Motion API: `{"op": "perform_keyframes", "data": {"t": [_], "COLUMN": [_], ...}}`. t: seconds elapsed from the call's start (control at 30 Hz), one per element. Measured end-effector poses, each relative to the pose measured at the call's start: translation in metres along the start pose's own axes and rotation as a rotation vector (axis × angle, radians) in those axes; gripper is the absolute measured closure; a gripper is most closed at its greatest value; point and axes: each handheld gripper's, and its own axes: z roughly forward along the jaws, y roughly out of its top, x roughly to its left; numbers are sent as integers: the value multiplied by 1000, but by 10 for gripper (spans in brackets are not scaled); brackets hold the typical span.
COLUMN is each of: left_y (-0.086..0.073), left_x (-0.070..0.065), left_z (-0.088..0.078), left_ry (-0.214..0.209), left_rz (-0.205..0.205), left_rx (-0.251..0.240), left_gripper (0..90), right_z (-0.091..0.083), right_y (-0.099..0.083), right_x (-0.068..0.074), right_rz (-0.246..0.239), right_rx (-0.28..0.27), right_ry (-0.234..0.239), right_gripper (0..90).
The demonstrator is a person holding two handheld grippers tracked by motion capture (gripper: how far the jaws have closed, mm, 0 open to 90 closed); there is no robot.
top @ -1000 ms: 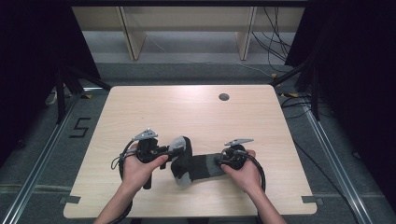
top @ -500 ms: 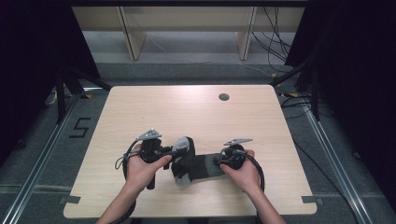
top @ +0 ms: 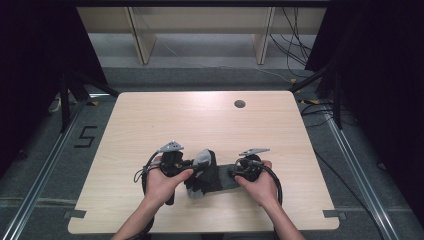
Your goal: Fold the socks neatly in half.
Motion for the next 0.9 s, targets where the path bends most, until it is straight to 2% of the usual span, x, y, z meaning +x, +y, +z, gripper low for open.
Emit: {"op": "perform_keyframes", "data": {"t": [0.03,0.13,0.17,0.2,0.23,0.27,0.3,0.33,0.4,0.43,0.5,0.57,0.67,0.7,0.77,0.8,0.87,0.9], "left_y": [0,-1,-1,-2,-2,-2,-1,-1,-2,-2,-4,-4,-3,-4,-3,-4,-4,-4], "left_x": [-1,-3,-3,-2,-2,-2,-2,-2,-2,-2,-4,-5,-6,-6,-7,-7,-8,-9], "left_z": [2,5,6,7,8,9,9,9,10,10,12,13,16,18,21,23,25,26], "left_ry": [-1,16,23,12,22,14,17,17,17,17,28,31,35,31,34,32,27,28], "left_rz": [4,14,16,15,12,11,10,10,14,14,18,26,37,38,40,38,42,41], "left_rx": [6,19,16,17,25,25,30,29,23,30,33,36,45,40,52,45,48,50], "left_gripper": [680,680,680,680,680,680,680,680,680,680,680,680,680,680,680,680,680,680], "right_z": [-2,-13,-19,-26,-29,-33,-36,-37,-38,-34,-28,-23,-21,-20,-17,-15,-14,-13], "right_y": [2,9,12,14,14,14,13,11,5,2,-2,-4,-4,-5,-6,-6,-7,-7], "right_x": [0,-3,-4,-2,-3,-2,-2,0,6,8,8,9,9,8,7,5,6,6], "right_rz": [15,-5,-13,2,-19,-35,-46,-37,-7,-16,-39,-41,-25,-34,1,-9,20,14], "right_rx": [1,-59,-84,-94,-118,-115,-93,-78,-5,4,30,25,24,21,35,27,22,24], "right_ry": [2,-3,3,4,6,-3,17,13,16,24,34,22,33,32,59,57,72,68], "right_gripper": [573,535,531,539,562,620,687,736,814,837,851,852,843,839,837,837,837,837]}}
